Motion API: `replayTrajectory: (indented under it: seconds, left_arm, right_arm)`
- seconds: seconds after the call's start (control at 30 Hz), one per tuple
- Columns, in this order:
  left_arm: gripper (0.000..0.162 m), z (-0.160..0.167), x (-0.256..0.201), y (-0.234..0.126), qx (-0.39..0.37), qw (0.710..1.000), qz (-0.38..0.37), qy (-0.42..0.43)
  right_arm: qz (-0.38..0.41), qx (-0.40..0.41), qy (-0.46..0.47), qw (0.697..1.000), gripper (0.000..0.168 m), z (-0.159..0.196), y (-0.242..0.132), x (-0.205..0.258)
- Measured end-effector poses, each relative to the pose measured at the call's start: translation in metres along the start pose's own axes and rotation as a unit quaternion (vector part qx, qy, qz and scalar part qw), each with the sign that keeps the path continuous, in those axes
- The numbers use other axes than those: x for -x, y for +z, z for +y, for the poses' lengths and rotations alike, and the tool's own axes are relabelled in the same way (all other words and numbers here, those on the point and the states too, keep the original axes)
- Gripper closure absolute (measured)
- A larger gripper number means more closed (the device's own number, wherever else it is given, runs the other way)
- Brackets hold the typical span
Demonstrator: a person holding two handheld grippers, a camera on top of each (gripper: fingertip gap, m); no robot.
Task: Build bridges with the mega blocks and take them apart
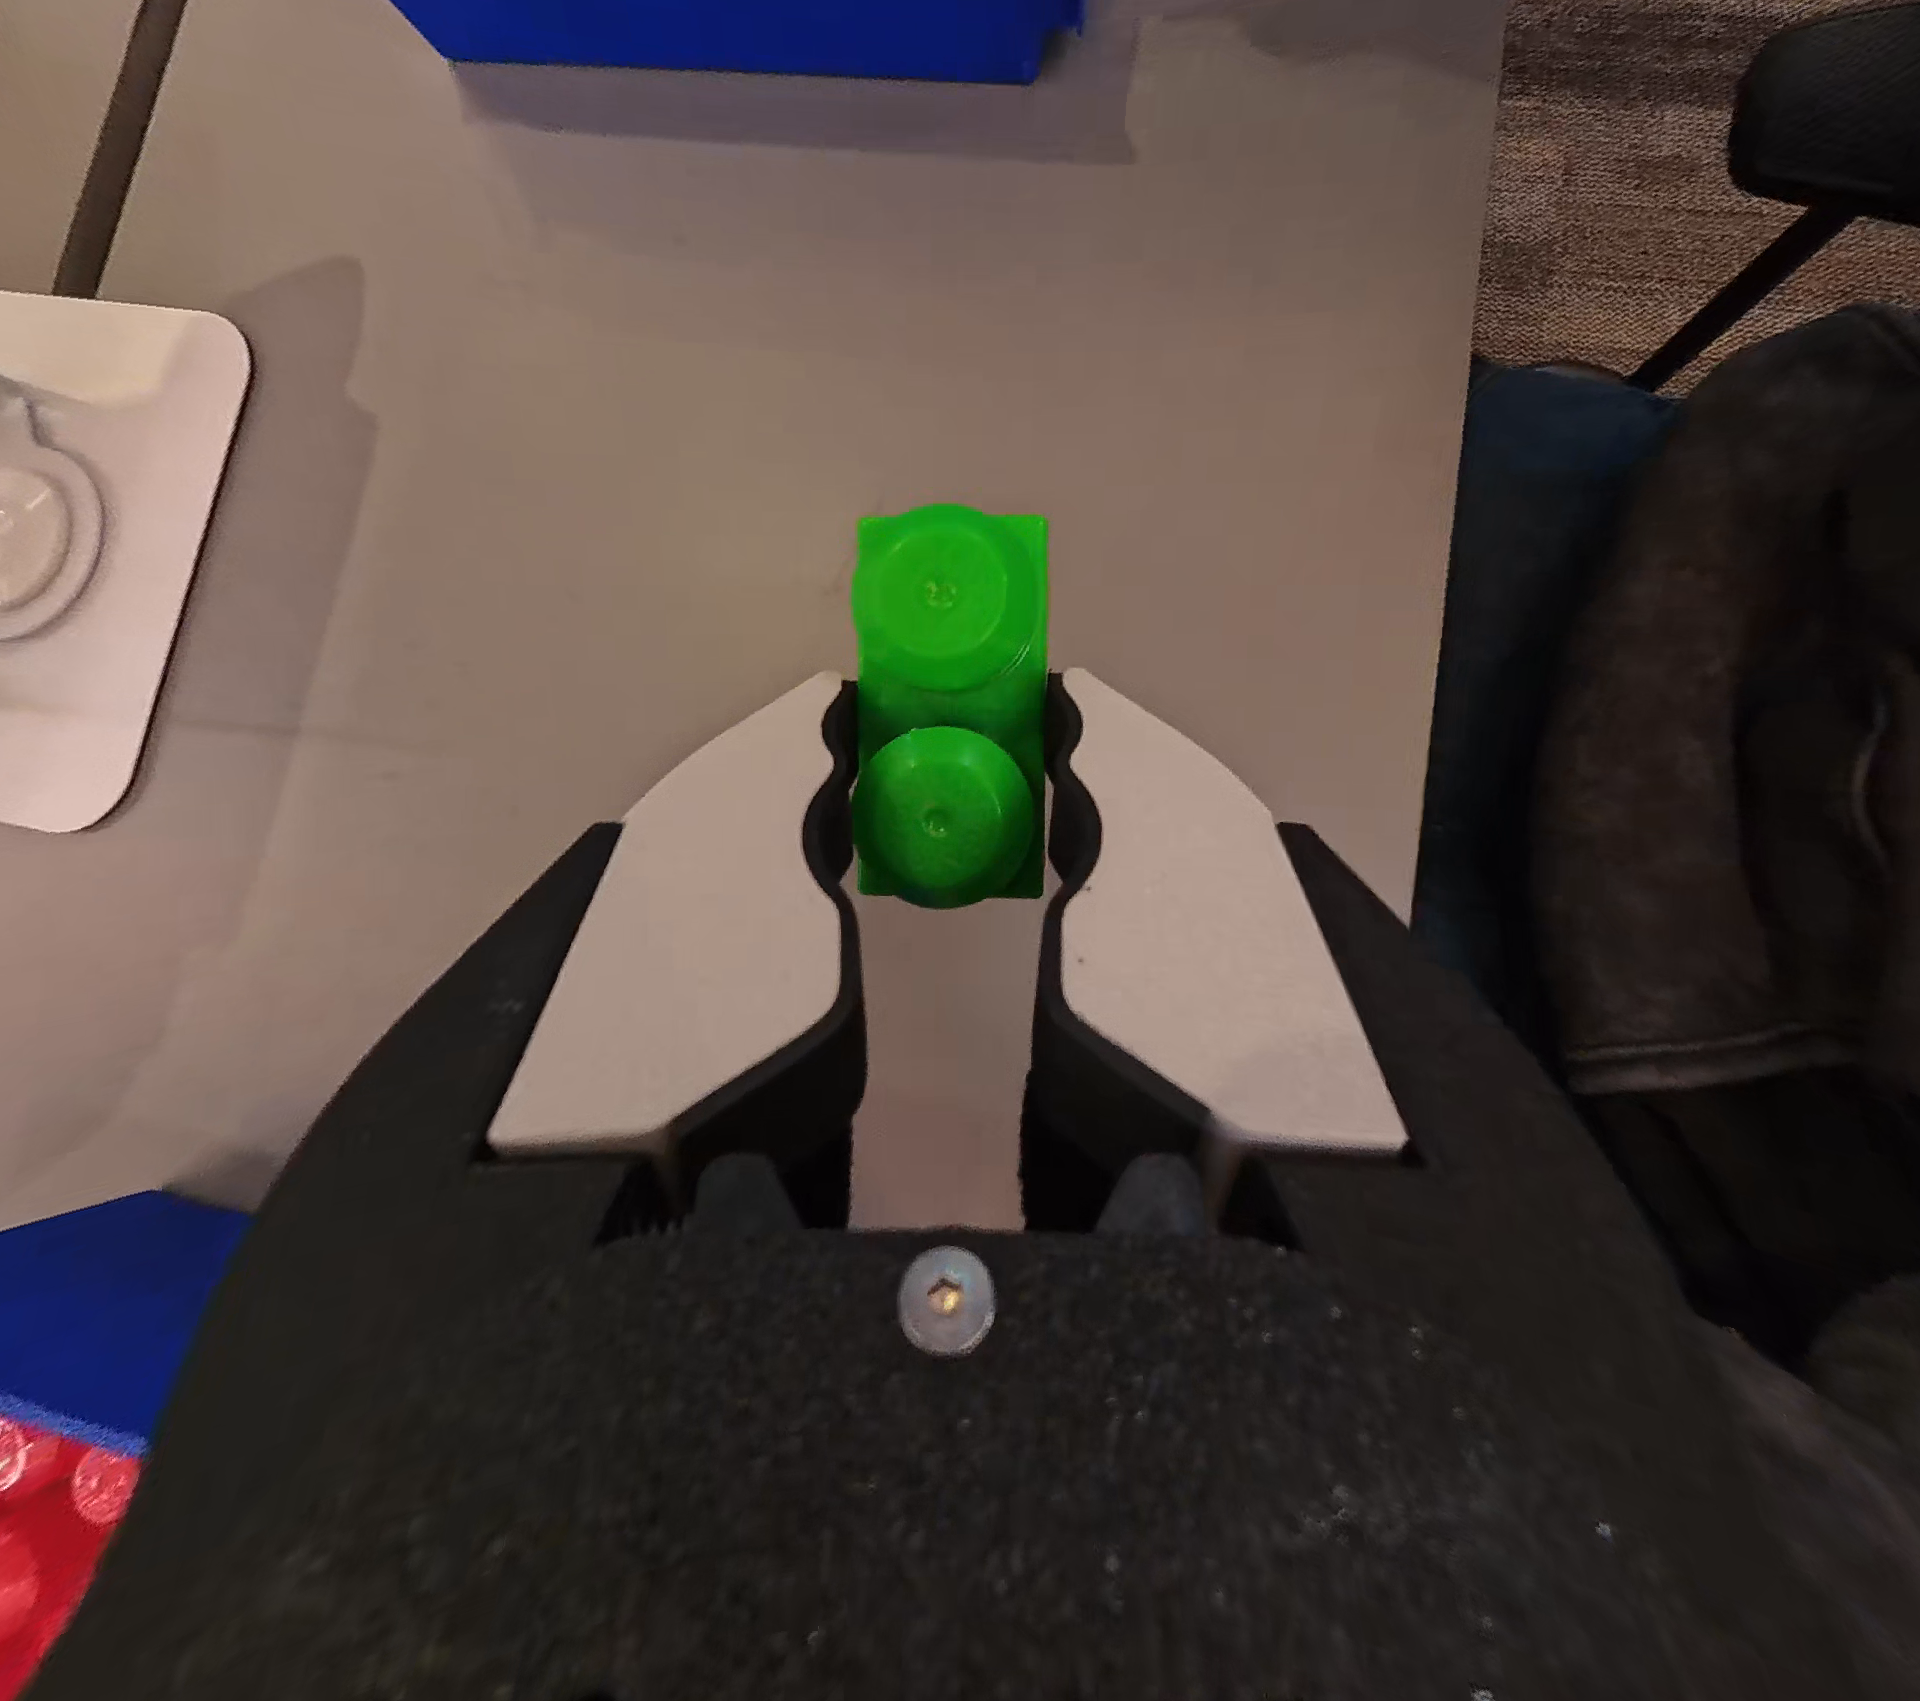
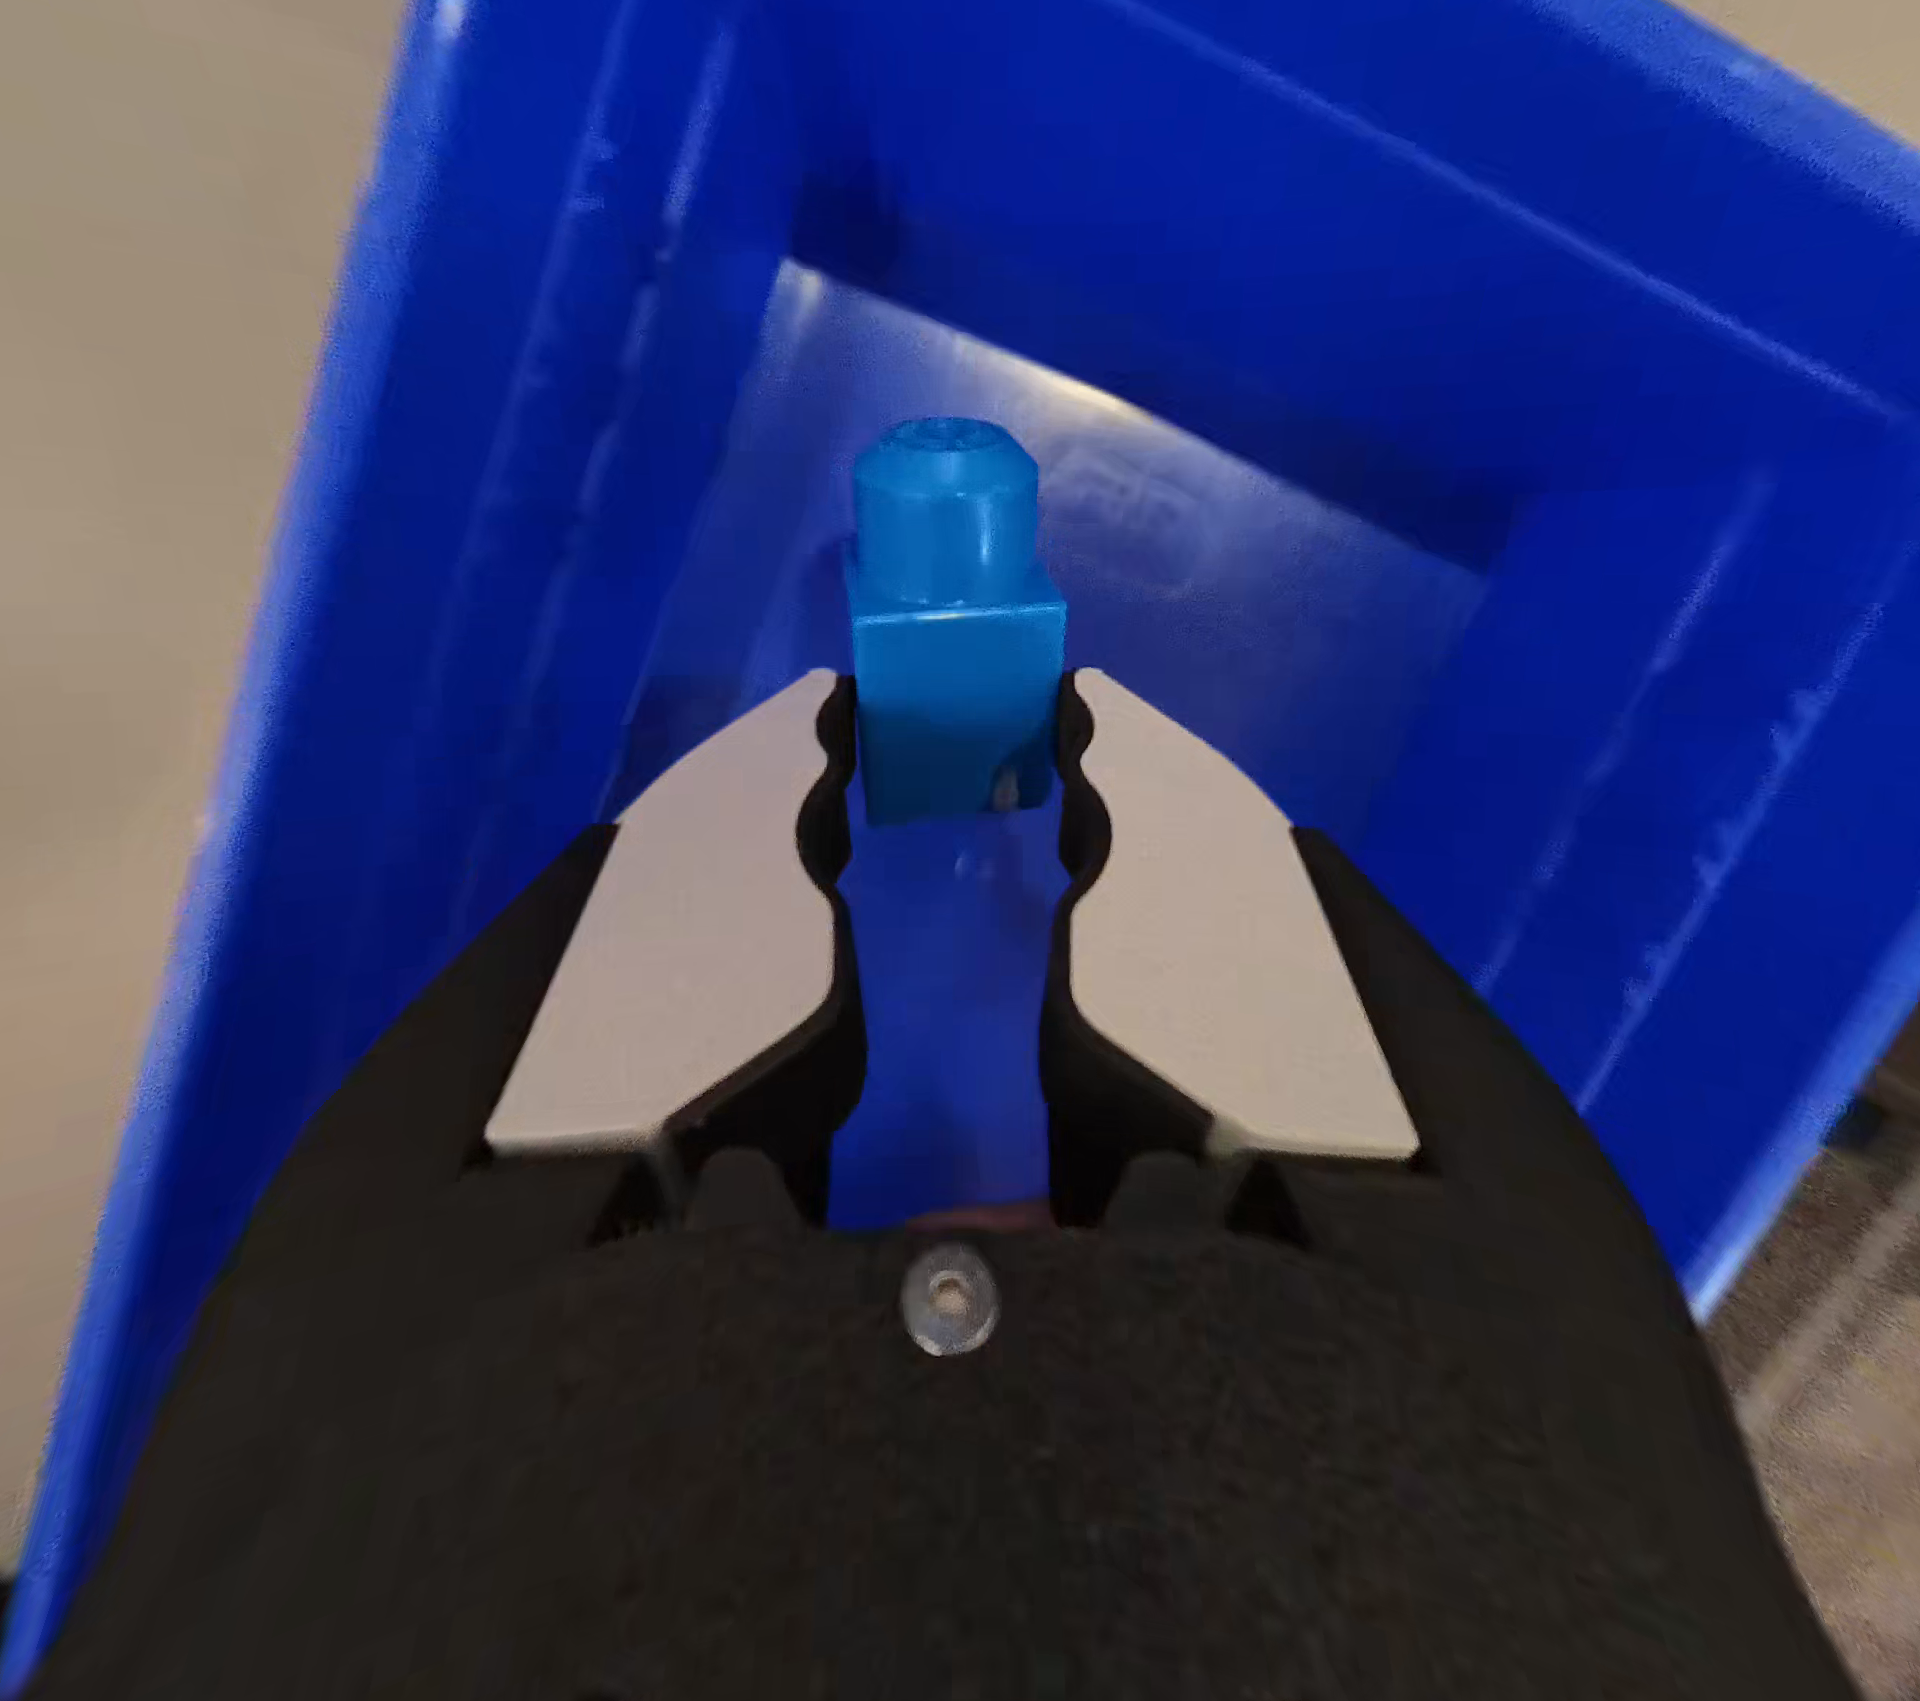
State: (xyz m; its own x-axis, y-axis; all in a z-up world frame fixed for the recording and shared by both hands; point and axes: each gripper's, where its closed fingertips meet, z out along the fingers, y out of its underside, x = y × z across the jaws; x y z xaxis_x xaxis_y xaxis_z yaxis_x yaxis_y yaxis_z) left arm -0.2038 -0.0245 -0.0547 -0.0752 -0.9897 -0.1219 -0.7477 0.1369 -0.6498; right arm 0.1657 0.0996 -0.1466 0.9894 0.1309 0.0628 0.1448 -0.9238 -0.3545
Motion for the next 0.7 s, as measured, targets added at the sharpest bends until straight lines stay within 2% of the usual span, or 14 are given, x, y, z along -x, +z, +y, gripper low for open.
replayTrajectory:
  seconds: [0.13,0.23,0.33,0.43,0.53,0.63,0.7]
  left_arm:
    - [0.128,0.0,0.007,0.0,-0.013,1.0,0.006,-0.012]
    - [0.128,0.007,0.013,0.004,-0.001,1.0,0.003,-0.016]
    - [0.128,0.017,0.019,0.009,0.014,1.0,-0.001,-0.027]
    - [0.128,0.023,0.02,0.01,0.021,0.999,0.0,-0.034]
    - [0.128,0.027,0.019,0.011,0.032,0.999,-0.002,-0.034]
    - [0.128,0.029,0.015,0.014,0.041,0.999,0.008,-0.031]
    - [0.128,0.03,0.013,0.017,0.05,0.998,0.009,-0.028]
  right_arm:
    - [-0.023,0.062,0.013,0.998,0.131,-0.011,0.04,0.009]
    - [-0.006,0.07,0.007,0.998,0.132,-0.017,0.049,0.008]
    - [-0.001,0.058,-0.011,0.998,0.113,-0.018,0.042,0.007]
    - [-0.016,-0.033,-0.009,0.999,0.11,-0.026,0.001,0.009]
    - [-0.05,-0.197,-0.003,0.979,0.11,-0.03,-0.077,0.034]
    - [-0.145,-0.358,-0.056,0.921,0.112,-0.014,-0.157,0.111]
    - [-0.234,-0.421,-0.099,0.871,0.115,0.011,-0.189,0.175]
